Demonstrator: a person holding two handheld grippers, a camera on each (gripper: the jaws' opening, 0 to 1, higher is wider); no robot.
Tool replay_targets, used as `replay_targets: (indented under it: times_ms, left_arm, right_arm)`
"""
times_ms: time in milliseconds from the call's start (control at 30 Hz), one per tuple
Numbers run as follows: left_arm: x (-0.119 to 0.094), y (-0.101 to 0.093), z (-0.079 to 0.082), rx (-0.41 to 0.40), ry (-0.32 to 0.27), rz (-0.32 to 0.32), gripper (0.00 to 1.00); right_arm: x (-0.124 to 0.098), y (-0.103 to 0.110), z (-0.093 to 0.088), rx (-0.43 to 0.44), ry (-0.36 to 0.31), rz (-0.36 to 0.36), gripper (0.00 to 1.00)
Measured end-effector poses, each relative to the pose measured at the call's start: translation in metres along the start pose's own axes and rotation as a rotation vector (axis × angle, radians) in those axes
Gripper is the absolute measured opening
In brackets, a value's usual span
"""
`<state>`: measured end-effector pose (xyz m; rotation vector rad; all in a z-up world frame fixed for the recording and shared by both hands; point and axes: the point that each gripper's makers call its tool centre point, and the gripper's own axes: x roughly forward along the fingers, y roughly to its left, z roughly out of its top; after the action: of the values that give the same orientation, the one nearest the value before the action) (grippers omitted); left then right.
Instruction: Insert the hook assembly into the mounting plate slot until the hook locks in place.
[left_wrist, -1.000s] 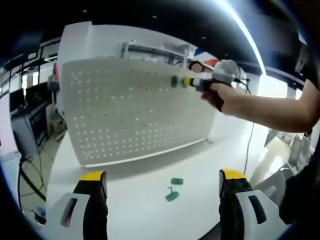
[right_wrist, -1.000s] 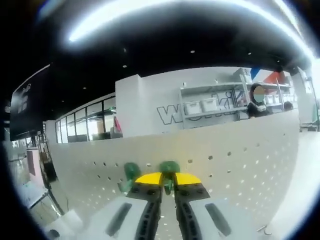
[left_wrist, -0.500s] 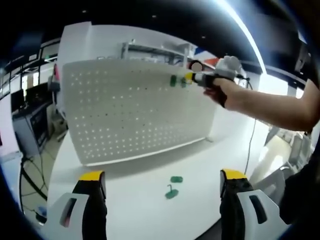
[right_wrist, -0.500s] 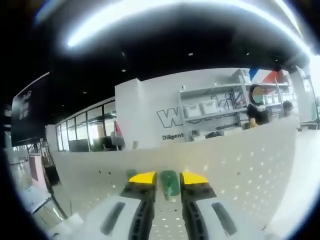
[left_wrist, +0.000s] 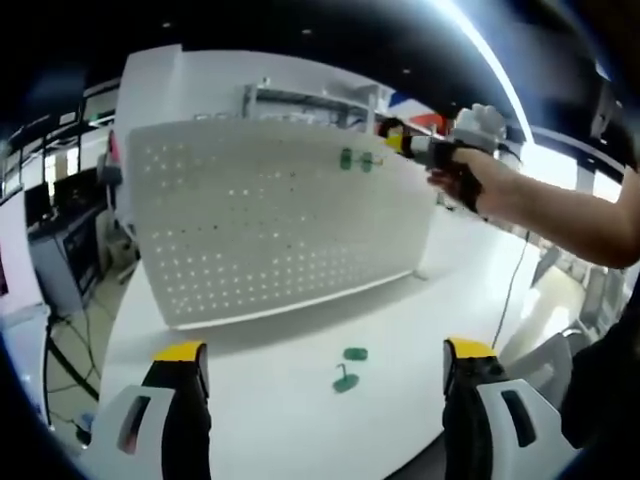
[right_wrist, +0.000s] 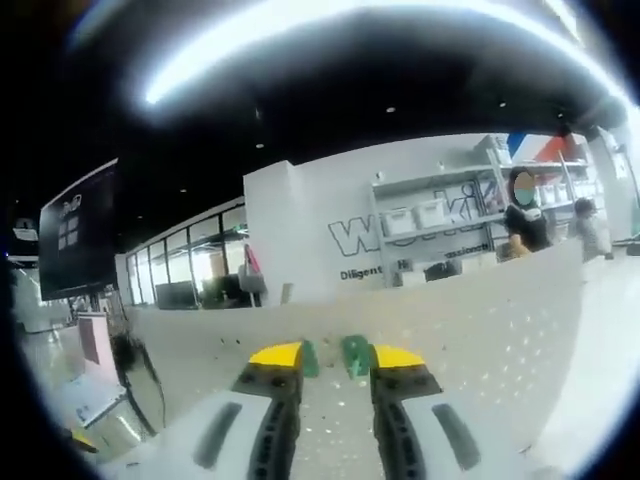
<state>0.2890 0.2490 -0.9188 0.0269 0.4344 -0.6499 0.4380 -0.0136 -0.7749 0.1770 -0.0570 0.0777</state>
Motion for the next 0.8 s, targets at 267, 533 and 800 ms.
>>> replay_targets:
  times_ms: [267,533,800]
  left_arm:
    - [-0.003,-0.002,-0.002,0.005,0.003,-0.001,1.0]
    - [-0.003,-0.007,-0.012,-0.011,0.03,-0.023,1.0]
    - [-0.005,-0.017,-0.021,-0.013,0.052,-0.056,0.99]
  right_arm:
    - [-0.025,0.013,-0.026,-0.022,0.085,0.072,0.27]
    - [-0.063,0.016,-0.074,-0.075,0.215,0.137,0.29]
    - [-0.102,0.033,-0.117,-0.088,0.321,0.252,0.31]
